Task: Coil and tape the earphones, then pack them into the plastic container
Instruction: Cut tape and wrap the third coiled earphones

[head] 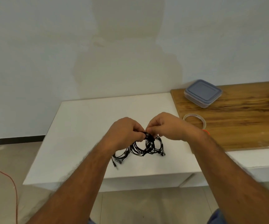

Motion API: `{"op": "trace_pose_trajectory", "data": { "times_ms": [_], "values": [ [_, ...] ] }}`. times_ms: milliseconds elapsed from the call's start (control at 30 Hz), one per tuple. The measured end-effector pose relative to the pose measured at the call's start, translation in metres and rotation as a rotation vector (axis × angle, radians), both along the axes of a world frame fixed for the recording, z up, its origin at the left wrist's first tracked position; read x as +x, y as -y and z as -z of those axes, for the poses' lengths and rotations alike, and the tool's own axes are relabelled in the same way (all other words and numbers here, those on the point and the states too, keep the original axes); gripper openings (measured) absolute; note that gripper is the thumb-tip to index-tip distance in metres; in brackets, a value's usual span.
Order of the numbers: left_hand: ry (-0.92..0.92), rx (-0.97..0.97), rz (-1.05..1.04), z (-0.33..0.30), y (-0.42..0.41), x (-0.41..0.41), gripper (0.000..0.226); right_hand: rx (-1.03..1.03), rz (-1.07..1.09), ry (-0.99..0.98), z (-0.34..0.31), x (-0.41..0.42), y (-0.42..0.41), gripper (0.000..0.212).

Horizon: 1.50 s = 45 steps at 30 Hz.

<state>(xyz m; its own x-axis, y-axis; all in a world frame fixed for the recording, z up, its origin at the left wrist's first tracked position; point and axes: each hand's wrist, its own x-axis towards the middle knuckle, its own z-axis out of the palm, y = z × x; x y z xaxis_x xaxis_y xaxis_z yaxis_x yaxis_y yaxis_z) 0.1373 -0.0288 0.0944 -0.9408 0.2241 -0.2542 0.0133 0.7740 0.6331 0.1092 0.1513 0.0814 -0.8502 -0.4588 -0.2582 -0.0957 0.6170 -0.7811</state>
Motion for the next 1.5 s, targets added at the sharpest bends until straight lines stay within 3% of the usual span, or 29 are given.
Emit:
{"op": "trace_pose_trajectory", "data": {
  "times_ms": [167,300,467,567,933,1200,1500],
  "values": [
    [-0.131,-0.086,0.068,0.001,-0.001,0.001,0.011,-0.142,0.053,0.060,0.006,-0.006,-0.005,0.009],
    [-0.265,-0.073,0.105,0.002,0.003,0.001,0.013,-0.363,0.065,0.251,0.012,-0.008,-0.011,0.010],
    [-0.479,-0.074,0.247,0.004,0.007,-0.003,0.012,-0.464,0.019,0.414,0.011,-0.009,-0.016,0.014],
    [-0.518,-0.008,0.247,0.002,0.007,-0.001,0.010,-0.549,0.046,0.473,0.013,-0.010,-0.018,0.009],
    [-0.765,0.046,0.208,-0.004,0.005,0.002,0.015,-0.749,0.036,0.629,0.018,-0.011,-0.013,0.021],
    [-0.809,0.070,0.252,0.000,0.003,0.001,0.024,-0.655,0.113,0.659,0.011,-0.007,-0.013,0.018],
    [-0.740,0.062,0.228,-0.001,0.003,0.002,0.012,-0.517,0.032,0.573,0.007,-0.008,-0.015,0.020]
  ]
}}
